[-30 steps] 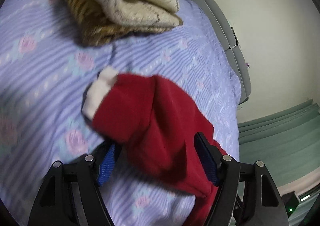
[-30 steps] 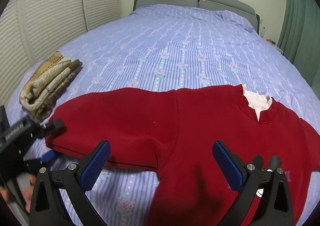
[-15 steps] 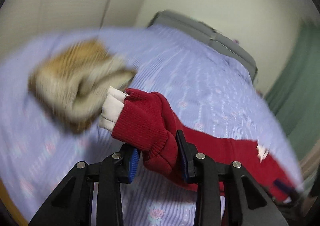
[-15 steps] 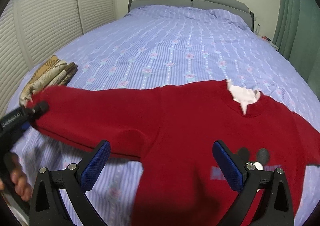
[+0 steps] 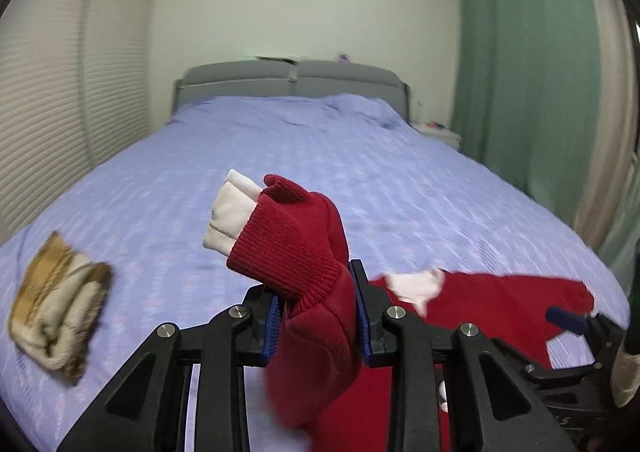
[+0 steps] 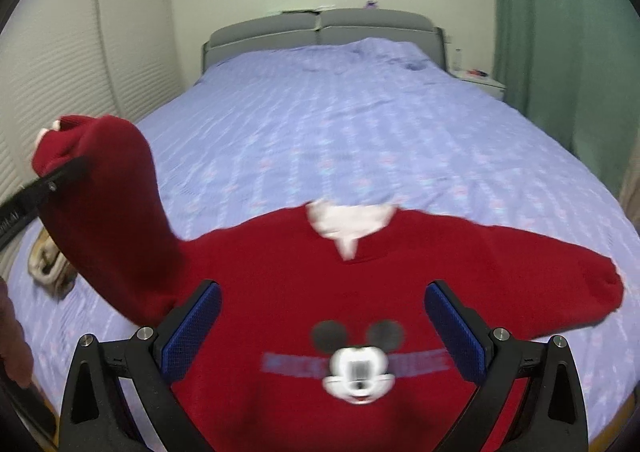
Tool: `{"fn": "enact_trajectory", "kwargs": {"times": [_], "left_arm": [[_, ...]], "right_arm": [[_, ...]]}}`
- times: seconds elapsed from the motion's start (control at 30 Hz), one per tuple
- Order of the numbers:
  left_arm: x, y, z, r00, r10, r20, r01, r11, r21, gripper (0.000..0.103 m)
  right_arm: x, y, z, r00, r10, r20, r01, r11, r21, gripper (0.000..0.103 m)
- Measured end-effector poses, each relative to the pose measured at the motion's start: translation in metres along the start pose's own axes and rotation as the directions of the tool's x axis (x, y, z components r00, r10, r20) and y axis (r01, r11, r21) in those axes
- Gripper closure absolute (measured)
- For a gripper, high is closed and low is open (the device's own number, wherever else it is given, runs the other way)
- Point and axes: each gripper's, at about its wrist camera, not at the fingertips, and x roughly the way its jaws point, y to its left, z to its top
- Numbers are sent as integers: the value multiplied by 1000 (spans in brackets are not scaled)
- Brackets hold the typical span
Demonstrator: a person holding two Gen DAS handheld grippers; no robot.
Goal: Fold small clothes
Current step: 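Fold the held sleeve across the sweatshirt body and open the left gripper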
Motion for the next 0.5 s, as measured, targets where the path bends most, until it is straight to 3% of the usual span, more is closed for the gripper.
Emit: {"fn": "enact_trajectory", "kwargs": {"times": [0.2,0.43,0.47,0.5], "left_arm": [[58,-88,-25,989,-32,-145,49,992,113,73],[102,-137,-72,964,24,-265,39,972,230,73],[102,-141,-75,962,7,-273,60,969,239,69],[102,-145,-77,960,-6,-279,77,966,246,59]], "right_arm": [[-6,-65,-8,997,-73,8,72,994,81,1],[-4,-130,-36,986,-158,-49,163,974,157,1],[-4,-136,-40,985,-164,-57,172,971,168,1],[-4,-143,-45,983,-170,-67,180,967,182,1]]}}
